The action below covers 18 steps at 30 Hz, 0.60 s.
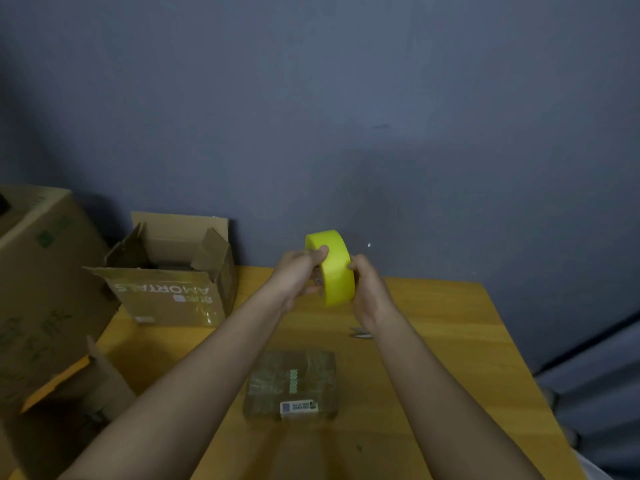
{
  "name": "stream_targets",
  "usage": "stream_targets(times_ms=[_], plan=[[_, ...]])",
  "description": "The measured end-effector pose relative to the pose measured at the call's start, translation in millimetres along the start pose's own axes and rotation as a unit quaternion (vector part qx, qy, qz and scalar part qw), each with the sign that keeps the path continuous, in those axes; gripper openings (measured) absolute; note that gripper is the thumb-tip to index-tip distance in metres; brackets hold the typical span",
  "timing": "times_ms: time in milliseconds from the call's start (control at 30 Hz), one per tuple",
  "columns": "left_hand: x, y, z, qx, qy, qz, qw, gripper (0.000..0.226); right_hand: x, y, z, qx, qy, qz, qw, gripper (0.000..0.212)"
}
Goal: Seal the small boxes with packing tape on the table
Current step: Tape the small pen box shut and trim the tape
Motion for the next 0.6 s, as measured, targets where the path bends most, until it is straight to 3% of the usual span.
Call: stream_targets(times_ms=[67,200,333,433,533,600], plan=[[-4.7,1.2,-0.4,0.002,-0.006,-0.011,1.0,0.019,5.9,0.2,-2.8,0.002,-0.002,-0.003,1.0,0.026],[-8.1,3.3,2.1,-0.001,-0.007,-0.021,1.0,0.014,10.5,0.6,-7.9,0.014,0.003,-0.007,1.0,0.042],[-10.1,4.8,6.0,-0.018,-0.011,-0.035,0.999,0.019,20.9,8.0,-14.5,0.027,0.013,0.039,0.999,0.019],[-15.6,7.7,6.1,-0.022,-0.008,-0.046,0.999,0.019,27.3,6.1,-19.8,0.072,0.022,0.083,0.994,0.023],[-22.1,9.6,6.3,-0.023,-0.007,-0.051,0.998,0.021,36.5,10.3,-27.8,0.108,0.037,0.106,0.988,0.041],[-26.2,10.4,6.6,-0.025,-0.007,-0.051,0.998,0.023,41.2,11.3,-29.0,0.118,0.042,0.115,0.985,0.036]])
Point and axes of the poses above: each hand's wrist, its own y-axis away from the middle knuckle, its own z-axis out of the back of the hand, x = y × z, the point moved 7 cm from there along -y, towards the middle knuckle, and after that the axes turned 10 degrees about x, right-handed, at the moved point
